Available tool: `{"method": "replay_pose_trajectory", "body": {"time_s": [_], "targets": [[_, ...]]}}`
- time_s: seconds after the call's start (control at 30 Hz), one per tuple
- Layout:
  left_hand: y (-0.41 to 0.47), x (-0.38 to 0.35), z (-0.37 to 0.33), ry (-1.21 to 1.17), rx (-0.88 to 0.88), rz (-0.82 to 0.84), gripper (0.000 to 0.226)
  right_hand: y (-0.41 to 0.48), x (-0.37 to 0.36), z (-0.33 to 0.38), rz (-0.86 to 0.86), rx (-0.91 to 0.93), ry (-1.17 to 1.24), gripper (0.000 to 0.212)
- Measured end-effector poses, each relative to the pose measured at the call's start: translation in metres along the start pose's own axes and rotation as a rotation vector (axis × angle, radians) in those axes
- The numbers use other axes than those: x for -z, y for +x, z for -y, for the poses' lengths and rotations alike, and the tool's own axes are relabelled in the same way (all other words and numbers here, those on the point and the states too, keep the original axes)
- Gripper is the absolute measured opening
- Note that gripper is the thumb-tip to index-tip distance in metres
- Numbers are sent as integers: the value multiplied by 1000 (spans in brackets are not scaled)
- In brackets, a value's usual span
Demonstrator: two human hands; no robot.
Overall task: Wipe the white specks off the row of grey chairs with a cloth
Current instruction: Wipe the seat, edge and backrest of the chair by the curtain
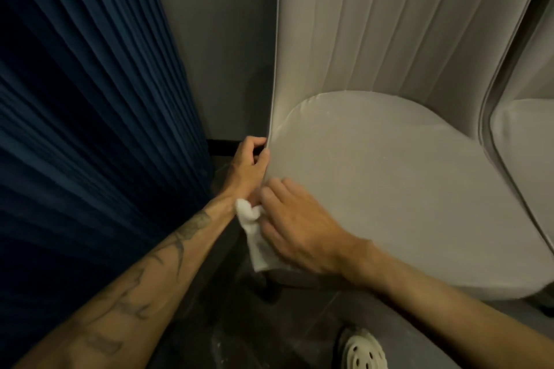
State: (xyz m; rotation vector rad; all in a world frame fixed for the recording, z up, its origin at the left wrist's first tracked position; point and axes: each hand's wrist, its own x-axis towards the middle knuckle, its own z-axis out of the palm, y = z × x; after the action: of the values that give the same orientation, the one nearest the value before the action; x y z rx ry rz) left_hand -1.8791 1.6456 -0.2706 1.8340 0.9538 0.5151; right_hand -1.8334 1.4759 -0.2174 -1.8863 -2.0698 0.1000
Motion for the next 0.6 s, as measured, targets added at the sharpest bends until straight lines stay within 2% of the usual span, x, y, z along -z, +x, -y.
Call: {"method": "replay_pose_trajectory", "body": {"time_s": [0.07,0.27,0.4,0.5,0.6], "targets": [[-3,0,-2,15,0,15,32,0,-12,9,-27,-25,-102,24],[-10,-14,-7,44,-11,-92,29,-71,-4,26,121,-18,-63,26],[-11,-22,-13,46,-10,-174,27,-58,-5,33,12,-133,-20,27],[-11,-22,-12,77,-37,-184,28,-34,-23,37,15,-138,-136,35],[-9,-22,-9,93,-49,-194,27,-65,-20,19,-30,-201,-144,30]]}}
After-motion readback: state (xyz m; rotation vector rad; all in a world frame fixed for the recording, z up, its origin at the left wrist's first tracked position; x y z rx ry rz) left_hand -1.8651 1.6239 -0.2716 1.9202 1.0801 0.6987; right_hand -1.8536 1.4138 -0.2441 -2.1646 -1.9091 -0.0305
